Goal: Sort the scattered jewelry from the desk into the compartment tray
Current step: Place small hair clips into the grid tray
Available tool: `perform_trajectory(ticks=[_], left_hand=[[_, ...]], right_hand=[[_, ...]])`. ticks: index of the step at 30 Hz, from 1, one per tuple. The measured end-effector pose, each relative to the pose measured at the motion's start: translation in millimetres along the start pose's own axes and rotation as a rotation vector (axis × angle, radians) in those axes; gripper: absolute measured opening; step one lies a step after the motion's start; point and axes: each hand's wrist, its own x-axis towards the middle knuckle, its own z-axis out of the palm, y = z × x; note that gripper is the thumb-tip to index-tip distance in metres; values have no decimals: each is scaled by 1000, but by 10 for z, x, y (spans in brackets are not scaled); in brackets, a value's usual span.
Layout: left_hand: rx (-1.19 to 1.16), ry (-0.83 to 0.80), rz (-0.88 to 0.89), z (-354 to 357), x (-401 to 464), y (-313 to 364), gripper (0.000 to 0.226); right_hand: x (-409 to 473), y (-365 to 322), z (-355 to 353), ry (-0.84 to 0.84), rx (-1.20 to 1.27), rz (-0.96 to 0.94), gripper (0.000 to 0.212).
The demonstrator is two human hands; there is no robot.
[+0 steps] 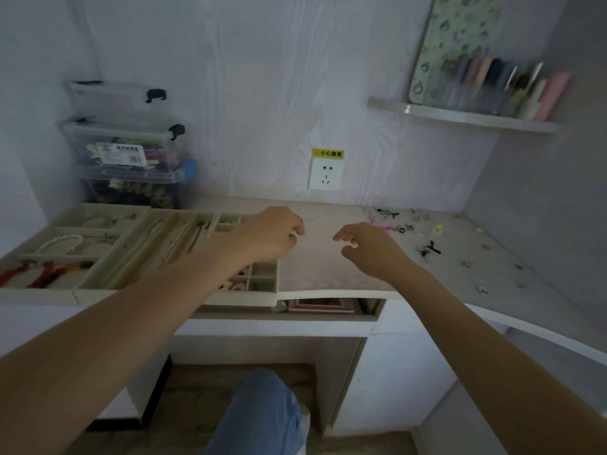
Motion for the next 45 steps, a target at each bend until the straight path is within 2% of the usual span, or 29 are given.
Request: perform_trajectory(ticks=[4,9,13,16,19,23,27,33,36,41,43,45], left_hand=[[-41,-34,34,116,575,233,34],[-82,-138,56,364,1272,436,44],[-87,-241,72,652,1802,560,52],[1,-277,93,869,2005,614,54],[98,-236,122,990,2199,653,50],[96,-202,115,1046,2386,660,42],[136,-98,165,1091,2496,605,40],[166,9,171,1113,2704,653,22],[206,10,187,1112,2775,685,21],[242,-43,196,1112,2808,688,23],[237,-91,183,1080,2815,721,22],[218,-125,183,1049,2825,757,17]], right_hand=[[168,643,-127,94,27,217,41],[425,1235,-222,66,37,387,50],[748,1544,-135,18,61,339,52],[930,1616,-45,2,76,256,47],[1173,1696,21,36,5,208,34],[1409,1748,78,65,-11,247,18],[1578,1813,83,58,-59,301,16],[1708,1920,6,-29,36,306,9],[1714,1965,7,33,186,363,30],[1571,1978,-97,204,717,448,19],[1522,1949,-169,200,853,479,10],[1513,1938,-206,187,955,521,12]])
